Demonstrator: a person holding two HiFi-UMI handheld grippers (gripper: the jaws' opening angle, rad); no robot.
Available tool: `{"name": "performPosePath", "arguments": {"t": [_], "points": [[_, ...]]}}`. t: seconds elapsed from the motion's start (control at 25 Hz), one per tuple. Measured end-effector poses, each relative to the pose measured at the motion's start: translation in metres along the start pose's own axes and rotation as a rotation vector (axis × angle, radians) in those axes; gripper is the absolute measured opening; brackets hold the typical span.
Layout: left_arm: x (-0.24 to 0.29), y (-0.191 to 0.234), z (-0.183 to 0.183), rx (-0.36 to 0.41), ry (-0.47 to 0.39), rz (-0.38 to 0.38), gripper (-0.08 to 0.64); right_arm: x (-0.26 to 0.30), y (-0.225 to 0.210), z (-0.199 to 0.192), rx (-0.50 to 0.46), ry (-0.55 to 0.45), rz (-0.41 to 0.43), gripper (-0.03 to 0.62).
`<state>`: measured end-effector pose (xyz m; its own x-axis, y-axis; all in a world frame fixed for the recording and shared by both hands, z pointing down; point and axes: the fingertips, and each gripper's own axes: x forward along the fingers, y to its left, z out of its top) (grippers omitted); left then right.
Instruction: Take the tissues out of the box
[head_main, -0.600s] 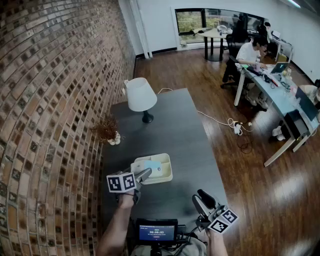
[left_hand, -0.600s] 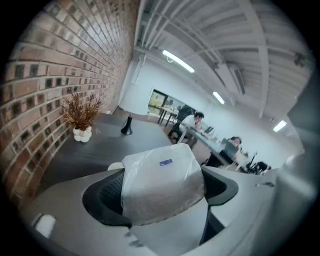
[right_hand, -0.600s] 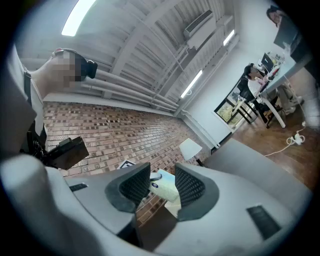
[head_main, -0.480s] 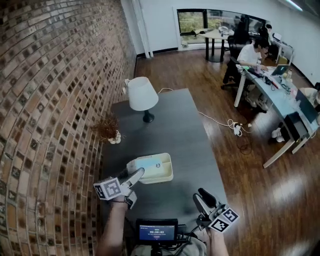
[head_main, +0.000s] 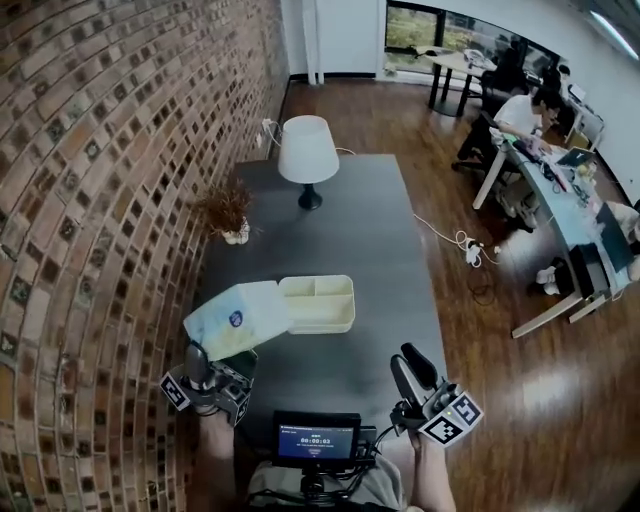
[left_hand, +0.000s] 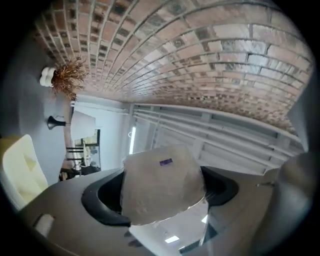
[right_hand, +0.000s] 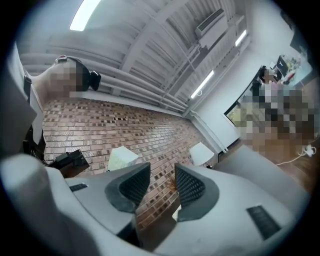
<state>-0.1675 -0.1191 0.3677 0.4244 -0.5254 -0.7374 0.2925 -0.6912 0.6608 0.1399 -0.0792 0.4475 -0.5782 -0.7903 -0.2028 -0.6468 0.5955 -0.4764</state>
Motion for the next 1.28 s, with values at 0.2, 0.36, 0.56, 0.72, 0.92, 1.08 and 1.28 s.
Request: {"name": "performPosePath", "arguments": {"t": [0.2, 0.36, 0.56, 0.72, 0.92, 1.08, 1.28], "points": [[-0.027, -0.03, 0.015, -0.052, -0.127, -0.138, 0.446, 0.013, 0.021, 0.006, -0.021, 0.002, 0.024, 0.15], [-0.04, -0.033, 0.017, -0.072, -0.162, -0.158, 0.446, 0.02, 0.03, 0.008, -0.034, 0.011, 0.029, 0.15], [-0.041, -0.034, 0.019, -0.1, -0.152, -0.177, 0.446, 0.029, 0.041, 0.007, -0.046, 0.02, 0.039, 0.149], [-0.04, -0.034, 0.019, -0.117, -0.14, -0.186, 0.446, 0.034, 0.048, 0.007, -0.055, 0.021, 0.045, 0.149], [-0.038, -0.033, 0.016, -0.14, -0.129, -0.203, 0.446, 0.035, 0.052, 0.01, -0.065, 0.012, 0.047, 0.149], [-0.039, -0.031, 0.012, -0.149, -0.116, -0.201, 0.446, 0.034, 0.053, 0.012, -0.069, -0.005, 0.048, 0.149], [-0.042, -0.032, 0.009, -0.175, -0.118, -0.221, 0.446, 0.033, 0.056, 0.011, -0.074, -0.014, 0.053, 0.149]]}}
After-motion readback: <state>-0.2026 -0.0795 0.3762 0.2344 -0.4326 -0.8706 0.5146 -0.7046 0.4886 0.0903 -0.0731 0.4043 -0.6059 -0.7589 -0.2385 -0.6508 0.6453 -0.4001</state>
